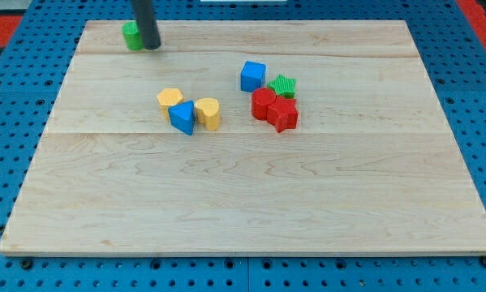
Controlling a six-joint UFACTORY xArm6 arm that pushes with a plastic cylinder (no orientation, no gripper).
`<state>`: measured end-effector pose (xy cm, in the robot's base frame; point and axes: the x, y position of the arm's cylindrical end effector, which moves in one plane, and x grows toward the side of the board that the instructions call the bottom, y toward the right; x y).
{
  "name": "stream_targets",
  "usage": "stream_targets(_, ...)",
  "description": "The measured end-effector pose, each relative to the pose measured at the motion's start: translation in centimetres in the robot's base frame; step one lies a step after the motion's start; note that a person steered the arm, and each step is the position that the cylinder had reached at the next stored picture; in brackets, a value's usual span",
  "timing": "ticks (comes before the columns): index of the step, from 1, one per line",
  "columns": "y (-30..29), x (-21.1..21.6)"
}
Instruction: Reposition the green star below the blue cube
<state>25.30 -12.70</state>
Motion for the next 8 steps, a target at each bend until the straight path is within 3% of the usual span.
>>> stream_targets(2, 24.1, 3.4)
stream_targets(4, 23.2, 13.9)
stream_targets(6, 14.7, 9.5)
stream_targets(8, 13.9, 8.4)
